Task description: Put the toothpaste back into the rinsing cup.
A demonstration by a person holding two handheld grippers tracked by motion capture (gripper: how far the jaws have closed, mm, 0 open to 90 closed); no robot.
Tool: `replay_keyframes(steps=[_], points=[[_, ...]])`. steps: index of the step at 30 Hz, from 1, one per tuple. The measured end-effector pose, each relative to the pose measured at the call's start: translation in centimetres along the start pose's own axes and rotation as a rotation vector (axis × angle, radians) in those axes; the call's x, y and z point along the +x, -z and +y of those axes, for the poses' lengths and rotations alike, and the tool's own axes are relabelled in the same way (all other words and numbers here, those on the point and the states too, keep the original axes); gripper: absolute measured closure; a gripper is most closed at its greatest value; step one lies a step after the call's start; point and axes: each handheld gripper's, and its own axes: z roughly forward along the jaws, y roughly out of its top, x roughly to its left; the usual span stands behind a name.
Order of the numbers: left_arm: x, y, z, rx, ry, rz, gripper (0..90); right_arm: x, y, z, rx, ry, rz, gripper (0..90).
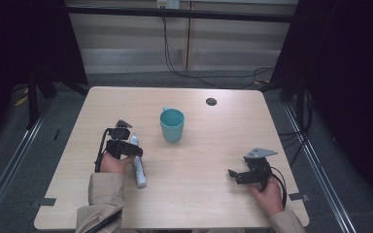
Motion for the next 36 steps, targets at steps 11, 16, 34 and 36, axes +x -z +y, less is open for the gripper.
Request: replay_keyframes(steps=[11,16,34,36], points=[[0.0,-1.3,-0.1,0.029,0.022,0.011,46.3,0.0,0.0,0.0,0.0,0.0,0.0,11.5],[0.0,-1.7,-0.2,0.032,0.023,0.015,50.0,0.0,0.0,0.0,0.0,0.002,0.0,11.5],[-0.1,-2.3,0.0,0.06,0.026,0.014,55.8,0.0,0.0,0.0,0.0,0.0,0.0,11.5],[-0.2,-2.5,-0.1,0.063,0.034,0.014,55.8,0.0,0.0,0.0,-0.001,0.0,0.0,11.5]])
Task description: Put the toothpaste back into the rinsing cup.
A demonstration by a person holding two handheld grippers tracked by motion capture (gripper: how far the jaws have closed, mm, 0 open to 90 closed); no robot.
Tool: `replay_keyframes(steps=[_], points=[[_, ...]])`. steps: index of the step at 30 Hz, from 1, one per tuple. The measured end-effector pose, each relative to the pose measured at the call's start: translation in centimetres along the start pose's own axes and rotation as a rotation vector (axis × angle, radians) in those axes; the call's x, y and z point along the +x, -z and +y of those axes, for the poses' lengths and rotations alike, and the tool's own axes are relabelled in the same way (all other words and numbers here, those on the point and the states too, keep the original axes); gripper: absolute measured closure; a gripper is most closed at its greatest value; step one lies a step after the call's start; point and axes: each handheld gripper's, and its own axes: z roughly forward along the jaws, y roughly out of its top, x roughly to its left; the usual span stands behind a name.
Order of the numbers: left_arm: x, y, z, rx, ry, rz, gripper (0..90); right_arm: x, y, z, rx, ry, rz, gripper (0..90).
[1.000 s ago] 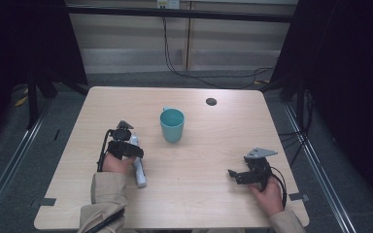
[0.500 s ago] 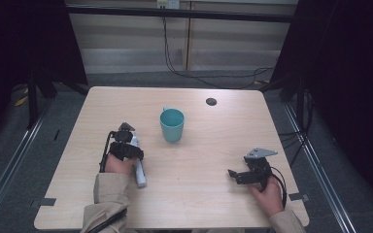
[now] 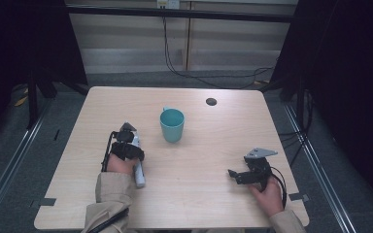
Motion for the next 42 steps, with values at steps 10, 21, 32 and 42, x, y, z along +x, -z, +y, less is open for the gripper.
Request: replay_keyframes(steps=[10,21,32,42], points=[[-0.4,-0.1,0.1,0.019,-0.054,0.009,62.6,0.0,0.0,0.0,0.001,-0.001,0.0,11.5],[-1.5,-0.3,0.5,0.063,-0.13,0.054,71.4,0.0,0.0,0.0,0.001,-0.001,0.0,11.5],[-1.4,0.1,0.2,0.057,-0.189,0.044,76.1,0.0,0.0,0.0,0.003,-0.002,-0.002,11.5],[-1.0,1.6,0.1,0.018,-0.205,0.015,76.3,0.0,0.0,0.0,0.003,0.0,-0.002,11.5]])
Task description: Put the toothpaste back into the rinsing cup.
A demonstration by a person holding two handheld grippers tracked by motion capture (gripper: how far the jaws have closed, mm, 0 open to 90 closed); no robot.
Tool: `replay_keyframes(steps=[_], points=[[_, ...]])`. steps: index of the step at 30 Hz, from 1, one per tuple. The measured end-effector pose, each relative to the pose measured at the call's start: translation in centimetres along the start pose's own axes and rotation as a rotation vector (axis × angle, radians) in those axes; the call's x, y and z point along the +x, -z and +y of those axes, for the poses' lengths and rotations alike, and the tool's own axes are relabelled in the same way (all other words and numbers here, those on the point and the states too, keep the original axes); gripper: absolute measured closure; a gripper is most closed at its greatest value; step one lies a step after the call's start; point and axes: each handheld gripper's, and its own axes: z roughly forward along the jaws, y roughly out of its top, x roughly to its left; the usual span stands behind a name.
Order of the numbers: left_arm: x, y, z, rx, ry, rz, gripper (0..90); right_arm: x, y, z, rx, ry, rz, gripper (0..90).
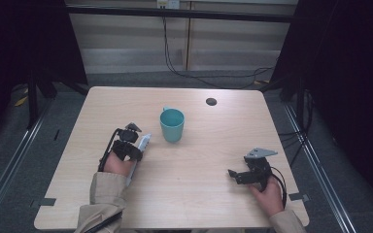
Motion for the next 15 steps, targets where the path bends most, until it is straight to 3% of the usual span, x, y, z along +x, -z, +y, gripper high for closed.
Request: replay_keyframes(steps=[9,15], points=[[0.1,1.1,0.1,-0.04,-0.005,-0.001,76.4,0.0,0.0,0.0,0.0,-0.001,0.0,11.5],[0.2,2.2,0.3,-0.104,0.001,-0.045,76.4,0.0,0.0,0.0,0.0,0.0,0.0,11.5]])
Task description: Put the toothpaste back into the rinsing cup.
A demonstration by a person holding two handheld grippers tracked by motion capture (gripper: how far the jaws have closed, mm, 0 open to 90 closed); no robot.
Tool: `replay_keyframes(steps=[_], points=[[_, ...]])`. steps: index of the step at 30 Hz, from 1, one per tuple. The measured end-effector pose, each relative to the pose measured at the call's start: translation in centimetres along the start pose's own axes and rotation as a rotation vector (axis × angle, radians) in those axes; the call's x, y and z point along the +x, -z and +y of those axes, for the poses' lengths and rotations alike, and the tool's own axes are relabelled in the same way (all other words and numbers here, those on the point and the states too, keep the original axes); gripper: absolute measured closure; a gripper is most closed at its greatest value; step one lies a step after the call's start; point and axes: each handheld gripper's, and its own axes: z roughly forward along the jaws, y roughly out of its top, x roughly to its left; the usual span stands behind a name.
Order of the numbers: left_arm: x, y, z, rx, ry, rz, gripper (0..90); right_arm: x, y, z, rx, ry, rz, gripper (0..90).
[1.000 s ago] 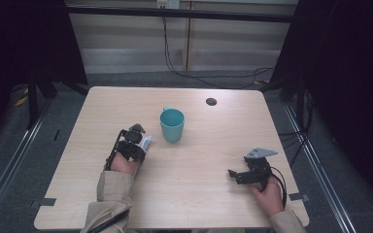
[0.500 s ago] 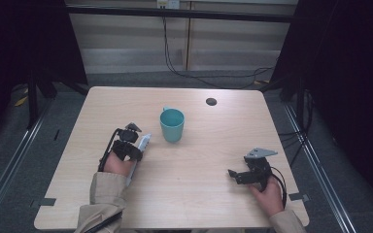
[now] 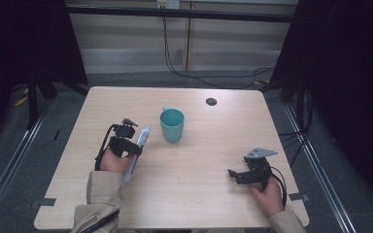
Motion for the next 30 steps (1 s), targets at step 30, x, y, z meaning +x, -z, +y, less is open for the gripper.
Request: replay_keyframes(steps=[30], points=[[-1.0,2.6,1.4,-0.373,-0.026,-0.053,76.5,0.0,0.0,0.0,-0.001,0.002,0.001,11.5]])
